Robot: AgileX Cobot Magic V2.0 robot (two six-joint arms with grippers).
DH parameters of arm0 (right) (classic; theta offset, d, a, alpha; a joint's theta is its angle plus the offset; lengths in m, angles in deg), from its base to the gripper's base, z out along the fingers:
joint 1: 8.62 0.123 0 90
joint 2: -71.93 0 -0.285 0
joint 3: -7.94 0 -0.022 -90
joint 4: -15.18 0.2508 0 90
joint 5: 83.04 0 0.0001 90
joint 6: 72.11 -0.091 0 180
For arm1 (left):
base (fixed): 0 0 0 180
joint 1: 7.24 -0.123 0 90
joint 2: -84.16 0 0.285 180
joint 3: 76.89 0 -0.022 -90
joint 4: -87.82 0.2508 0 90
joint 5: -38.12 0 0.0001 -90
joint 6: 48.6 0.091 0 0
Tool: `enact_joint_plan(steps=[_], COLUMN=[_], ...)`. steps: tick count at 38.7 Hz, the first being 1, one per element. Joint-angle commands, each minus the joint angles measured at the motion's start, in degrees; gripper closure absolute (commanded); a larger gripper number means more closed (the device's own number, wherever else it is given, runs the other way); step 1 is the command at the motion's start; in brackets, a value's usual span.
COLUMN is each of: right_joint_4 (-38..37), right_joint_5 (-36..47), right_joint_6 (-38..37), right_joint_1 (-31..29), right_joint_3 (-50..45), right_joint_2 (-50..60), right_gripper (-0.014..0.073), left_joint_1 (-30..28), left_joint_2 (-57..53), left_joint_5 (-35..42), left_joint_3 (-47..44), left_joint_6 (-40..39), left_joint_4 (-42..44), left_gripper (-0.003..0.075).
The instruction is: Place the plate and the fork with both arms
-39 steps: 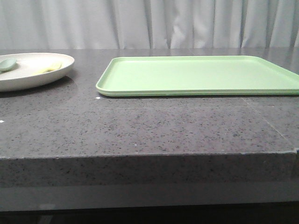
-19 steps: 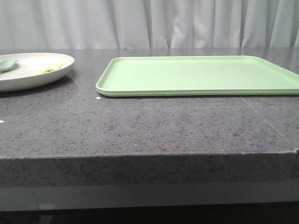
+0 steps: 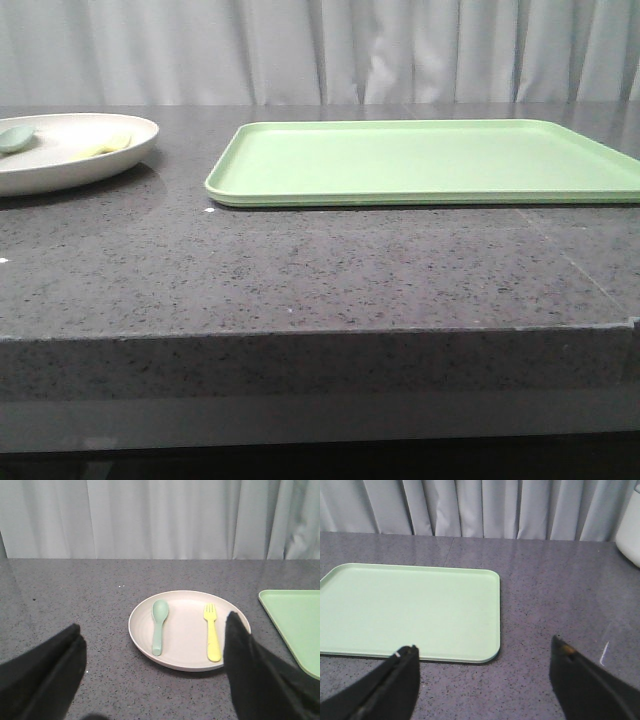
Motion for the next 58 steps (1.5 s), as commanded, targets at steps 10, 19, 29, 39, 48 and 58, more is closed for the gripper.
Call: enact_joint_plan(steps=[10, 19, 29, 39, 48, 58], right_joint_4=[0.08, 0.08, 0.08, 0.08, 0.08, 0.08], right_joint_5=[4.60, 4.55, 4.55, 4.55, 4.55, 4.55], right_joint_6=[0.16, 0.16, 0.16, 0.16, 0.16, 0.16], right_joint_1=[-0.33, -0.33, -0.33, -0.33, -0.33, -0.33], right_joint_3=[1.81, 1.81, 1.81, 1.81, 1.81, 1.81], right_joint_2=[-0.92, -0.92, -0.92, -0.92, -0.92, -0.92], right_gripper=[-0.0052, -0.0052, -0.0052, -0.0052, -0.0052, -0.0052], left_joint_1=[0.08, 0.08, 0.08, -4.16, -12.80, -20.39], left_joint_2=[1.07, 3.54, 18.15, 39.11, 53.96, 69.19], left_joint_5=[5.92, 6.13, -3.09, -14.46, -19.31, -27.96], left_joint_3=[1.40, 2.74, 10.61, 24.55, 35.37, 47.68], left_joint_6=[-0.40, -0.40, -0.40, -0.40, 7.17, 22.86], left_joint_4=[-2.60, -0.40, 6.35, 8.89, 0.88, -20.67], left_gripper=[0.0111, 0.0111, 0.0111, 0.0112, 0.0111, 0.0111])
